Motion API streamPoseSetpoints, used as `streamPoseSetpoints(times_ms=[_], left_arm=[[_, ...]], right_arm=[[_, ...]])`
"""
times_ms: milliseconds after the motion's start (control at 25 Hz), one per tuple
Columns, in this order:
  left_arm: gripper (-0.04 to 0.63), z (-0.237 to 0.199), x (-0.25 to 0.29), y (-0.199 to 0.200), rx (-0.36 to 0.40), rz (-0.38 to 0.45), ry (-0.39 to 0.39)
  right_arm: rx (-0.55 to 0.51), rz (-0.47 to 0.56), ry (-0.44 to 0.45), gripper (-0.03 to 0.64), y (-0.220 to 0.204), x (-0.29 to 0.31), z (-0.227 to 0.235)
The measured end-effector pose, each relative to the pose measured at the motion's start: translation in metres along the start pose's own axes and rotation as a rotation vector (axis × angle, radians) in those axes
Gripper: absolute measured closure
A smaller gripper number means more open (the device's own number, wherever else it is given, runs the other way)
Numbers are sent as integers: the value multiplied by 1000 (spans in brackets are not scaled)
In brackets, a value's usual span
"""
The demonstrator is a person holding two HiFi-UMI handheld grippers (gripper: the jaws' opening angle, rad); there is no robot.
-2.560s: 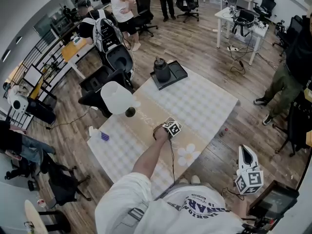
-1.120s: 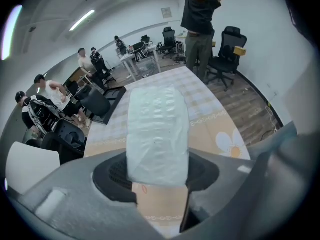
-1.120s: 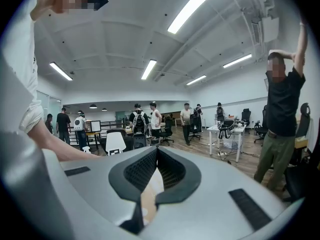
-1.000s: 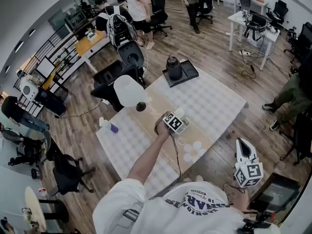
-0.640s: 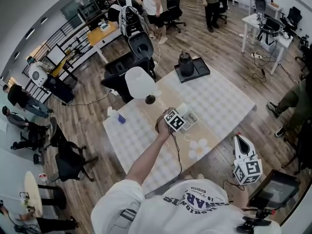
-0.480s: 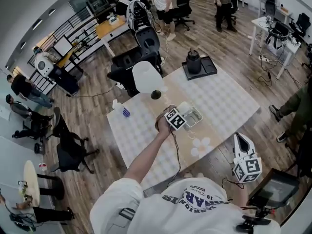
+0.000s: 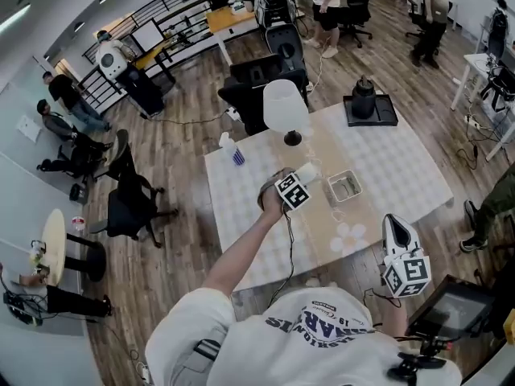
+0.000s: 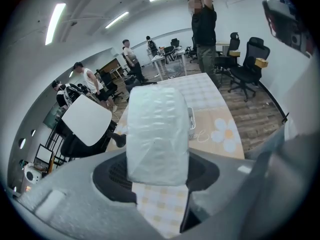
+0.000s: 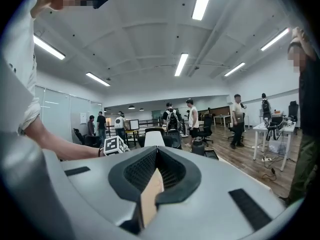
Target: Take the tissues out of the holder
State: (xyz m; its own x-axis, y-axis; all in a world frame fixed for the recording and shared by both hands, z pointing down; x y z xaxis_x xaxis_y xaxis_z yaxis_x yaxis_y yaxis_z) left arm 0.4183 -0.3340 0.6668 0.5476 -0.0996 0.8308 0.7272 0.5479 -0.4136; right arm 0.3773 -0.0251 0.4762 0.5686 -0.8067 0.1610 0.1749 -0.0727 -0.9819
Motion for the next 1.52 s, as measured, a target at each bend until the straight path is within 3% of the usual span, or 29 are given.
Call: streamPoseSetpoints(times_ms=[280, 520, 960, 1320, 1520], left_arm=[[348, -12, -7, -56, -76, -45, 37], [350, -9, -16, -89, -119, -65, 38], [348, 3, 14, -103, -110, -105, 3], [348, 45, 71, -128, -130, -184, -141], [348, 74, 114, -150, -124, -248, -181]], right_arm=[[-15, -7, 105, 607, -8, 33, -29], [-23, 2, 142, 607, -7, 34, -52], [-27, -8, 82, 607, -10, 26, -40], [-30, -23, 36, 607, -13, 19, -29], [-35, -31, -2, 607, -17, 13, -20]])
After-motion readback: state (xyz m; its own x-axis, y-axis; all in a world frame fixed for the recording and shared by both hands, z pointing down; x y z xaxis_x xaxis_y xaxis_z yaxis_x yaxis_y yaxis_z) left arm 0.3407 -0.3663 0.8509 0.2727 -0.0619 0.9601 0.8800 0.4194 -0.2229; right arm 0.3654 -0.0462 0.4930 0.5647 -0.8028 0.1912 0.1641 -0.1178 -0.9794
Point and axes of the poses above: the fingertips, and each gripper's own axes: x forward along the fingers, z to its right, y out of its top, the point moved 1 cm from there along -x, backward along the fingers, and after that the axes turned 1 degree about -z, right-handed, at the moved point
